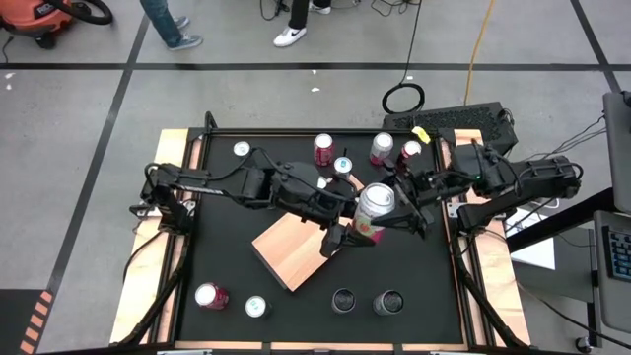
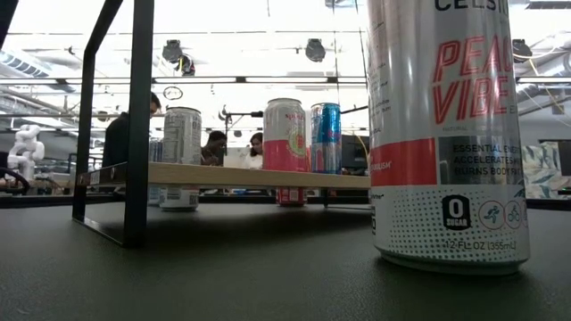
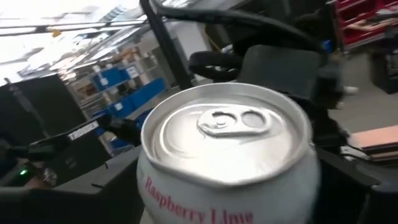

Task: Place canned beverage on shelf
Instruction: Put the bottom pink soda can on the shelf aligned with the other pink soda can

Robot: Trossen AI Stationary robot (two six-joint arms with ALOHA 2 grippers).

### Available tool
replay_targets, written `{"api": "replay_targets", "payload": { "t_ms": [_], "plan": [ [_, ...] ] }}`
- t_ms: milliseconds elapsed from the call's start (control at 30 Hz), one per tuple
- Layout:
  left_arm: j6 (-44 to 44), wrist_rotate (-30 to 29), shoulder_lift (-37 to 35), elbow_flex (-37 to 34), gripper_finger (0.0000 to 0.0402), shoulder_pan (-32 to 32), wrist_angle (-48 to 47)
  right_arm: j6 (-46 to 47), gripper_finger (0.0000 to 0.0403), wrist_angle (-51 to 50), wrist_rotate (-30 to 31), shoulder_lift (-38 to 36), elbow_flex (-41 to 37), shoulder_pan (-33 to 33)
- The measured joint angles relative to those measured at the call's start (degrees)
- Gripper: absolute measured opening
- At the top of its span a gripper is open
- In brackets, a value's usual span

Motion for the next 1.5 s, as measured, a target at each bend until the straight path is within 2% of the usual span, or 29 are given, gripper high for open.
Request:
{"api": "replay_targets", "payload": {
  "t_ms": [167, 333, 467, 600, 800, 1100, 1500],
  "plan": [
    [-0.3, -1.1, -1.4, 0.0, 0.0295, 0.2, -0.6, 0.5, 0.0354, -4.6, 4.1, -2.9, 0.0, 0.0],
    [-0.2, -6.9, -2.8, 0.0, 0.0295, 0.2, -3.2, 2.1, 0.0357, -8.0, 8.9, -5.2, 0.0, 0.8],
    [-1.5, -14.2, -2.9, 0.0, 0.0295, 0.2, -5.2, 3.3, 0.0357, -8.6, 17.9, -5.6, 0.0, 4.7],
    [-2.9, -20.3, -2.9, 0.0, 0.0295, -0.6, -6.1, 0.6, 0.0357, -9.4, 29.0, -4.1, 0.0, 8.9],
    [-2.8, -27.6, -3.0, 0.0, 0.0295, -1.8, -6.1, 0.9, 0.0357, -9.0, 39.9, -1.2, -0.1, 11.3],
    [0.1, -28.4, -3.0, 0.0, 0.0295, -1.7, -6.2, -0.3, 0.0357, -4.8, 40.4, 1.0, -0.1, 10.4],
    [1.7, -28.5, -3.0, 0.0, 0.0295, -1.4, -6.2, -1.9, 0.0352, -4.6, 38.6, 1.2, -0.1, 8.0]
  ]
}}
